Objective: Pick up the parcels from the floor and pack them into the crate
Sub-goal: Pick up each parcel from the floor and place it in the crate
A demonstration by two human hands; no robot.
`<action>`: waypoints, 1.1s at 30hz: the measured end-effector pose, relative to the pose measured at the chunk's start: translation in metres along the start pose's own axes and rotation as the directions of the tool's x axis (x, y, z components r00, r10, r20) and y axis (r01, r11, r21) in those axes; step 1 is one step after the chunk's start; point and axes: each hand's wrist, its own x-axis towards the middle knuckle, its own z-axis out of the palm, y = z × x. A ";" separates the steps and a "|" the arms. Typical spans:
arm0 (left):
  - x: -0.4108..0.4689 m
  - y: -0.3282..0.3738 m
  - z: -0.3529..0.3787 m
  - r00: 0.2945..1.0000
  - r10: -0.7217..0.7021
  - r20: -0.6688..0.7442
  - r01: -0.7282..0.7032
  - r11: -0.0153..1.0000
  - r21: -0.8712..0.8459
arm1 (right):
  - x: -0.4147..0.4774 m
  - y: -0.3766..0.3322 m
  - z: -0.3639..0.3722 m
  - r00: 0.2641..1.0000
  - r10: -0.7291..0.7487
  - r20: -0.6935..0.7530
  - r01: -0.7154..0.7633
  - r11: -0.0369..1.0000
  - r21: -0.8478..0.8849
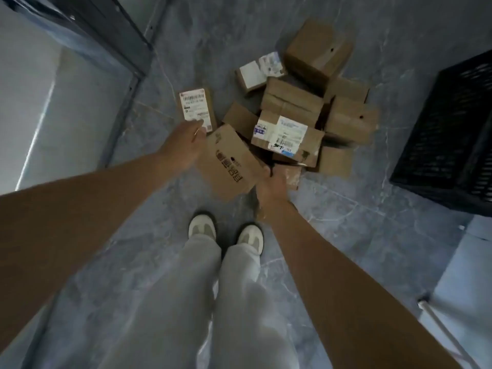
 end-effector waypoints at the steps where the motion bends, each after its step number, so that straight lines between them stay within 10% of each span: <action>1: 0.011 -0.006 0.013 0.998 -0.069 0.006 0.069 0.995 -0.066 | 0.014 0.006 0.009 0.998 0.047 -0.043 -0.044 0.996 0.072; 6: 0.047 -0.030 0.054 0.915 -0.403 0.026 0.384 0.848 -0.366 | 0.086 0.027 0.034 0.946 0.324 0.008 -0.311 0.902 0.300; 15: -0.012 -0.025 -0.007 0.892 -0.450 -0.036 0.363 0.762 -0.537 | -0.002 -0.033 0.025 0.930 0.318 0.182 -0.364 0.863 0.350; 26: -0.205 0.125 -0.251 0.901 -0.417 -0.118 0.135 0.528 -0.839 | -0.264 -0.276 -0.089 0.972 -0.146 0.183 0.067 0.922 0.382; 33: -0.338 0.226 -0.341 0.888 -0.320 -0.329 -0.196 0.383 -0.902 | -0.431 -0.368 -0.166 0.825 -0.523 0.213 0.444 0.835 0.326</action>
